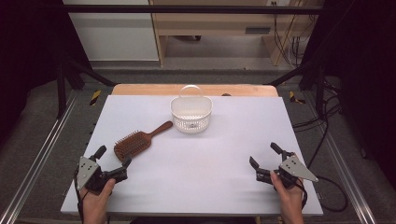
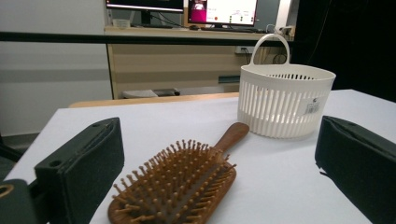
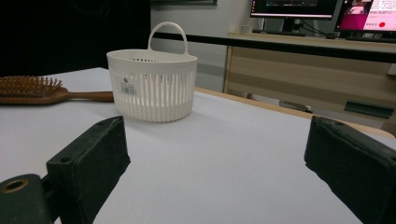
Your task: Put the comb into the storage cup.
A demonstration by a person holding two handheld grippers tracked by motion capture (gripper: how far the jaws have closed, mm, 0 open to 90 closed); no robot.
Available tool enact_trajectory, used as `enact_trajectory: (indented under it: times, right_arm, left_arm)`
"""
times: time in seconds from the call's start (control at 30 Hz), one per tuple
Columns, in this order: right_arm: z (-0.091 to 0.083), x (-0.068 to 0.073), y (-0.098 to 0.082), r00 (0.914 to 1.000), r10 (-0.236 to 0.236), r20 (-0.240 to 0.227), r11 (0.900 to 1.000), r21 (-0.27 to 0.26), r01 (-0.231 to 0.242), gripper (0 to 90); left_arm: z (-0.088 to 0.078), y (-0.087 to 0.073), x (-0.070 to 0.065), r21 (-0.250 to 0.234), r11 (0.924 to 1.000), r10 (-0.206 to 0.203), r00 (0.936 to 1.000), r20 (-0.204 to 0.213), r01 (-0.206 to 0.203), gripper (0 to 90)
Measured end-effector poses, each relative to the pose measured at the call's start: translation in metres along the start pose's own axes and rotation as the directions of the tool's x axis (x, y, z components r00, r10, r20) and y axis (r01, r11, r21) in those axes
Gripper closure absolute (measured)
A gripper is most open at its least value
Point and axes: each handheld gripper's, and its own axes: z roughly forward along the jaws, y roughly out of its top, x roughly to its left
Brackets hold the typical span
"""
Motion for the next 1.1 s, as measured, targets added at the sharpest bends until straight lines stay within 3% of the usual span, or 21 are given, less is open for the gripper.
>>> enact_trajectory:
  times: [0.07, 0.17, 0.2, 0.27, 0.37, 0.57, 0.7, 0.87, 1.1]
  right_arm:
    - [0.0, 0.0, 0.0, 1.0, 0.001, 0.004, 1.0, 0.005, -0.001, 6.4]
    - [0.0, 0.0, -0.001, 0.9999, -0.005, 0.011, 1.0, 0.01, 0.004, 6.6]
    - [0.0, 0.0, -0.001, 0.9999, -0.003, 0.013, 1.0, 0.011, 0.003, 6.6]
    - [0.0, -0.001, -0.001, 0.9998, -0.001, 0.018, 1.0, 0.013, 0.001, 6.7]
    - [-0.001, -0.003, 0.0, 0.9998, 0.005, 0.019, 1.0, 0.01, -0.005, 6.3]
    - [-0.005, -0.007, 0.002, 0.9997, 0.009, 0.022, 1.0, -0.002, -0.009, 6.1]
    - [-0.007, -0.007, 0.003, 0.9996, 0.011, 0.026, 1.0, -0.008, -0.01, 6.1]
    - [-0.006, -0.009, 0.003, 0.9993, 0.023, 0.028, 1.0, -0.006, -0.023, 6.2]
    - [-0.007, -0.009, 0.003, 0.9992, 0.028, 0.028, 1.0, -0.009, -0.028, 6.2]
  left_arm:
    - [0.002, 0.005, -0.005, 0.013, 0.9998, 0.018, 0.9998, -0.009, -0.018, 1.4]
    - [0.003, 0.014, -0.012, 0.028, 0.9996, 0.009, 0.9992, -0.039, -0.008, 2.9]
    - [0.003, 0.014, -0.012, 0.028, 0.9996, 0.009, 0.9992, -0.039, -0.008, 3.4]
    - [0.004, 0.034, -0.025, 0.001, 0.9995, 0.033, 0.9986, -0.041, -0.033, 3.8]
    - [0.011, 0.046, -0.037, -0.005, 0.998, 0.064, 0.9977, -0.025, -0.064, 3.7]
    - [0.032, 0.047, -0.05, 0.03, 0.9972, 0.069, 0.9976, -0.002, -0.069, 3.8]
    - [0.051, 0.05, -0.059, 0.075, 0.9908, 0.113, 0.9936, -0.003, -0.113, 4.6]
    - [0.07, 0.053, -0.065, 0.097, 0.9853, 0.144, 0.9891, -0.029, -0.141, 4.9]
    - [0.095, 0.053, -0.068, 0.144, 0.9794, 0.152, 0.9861, -0.066, -0.142, 8.3]
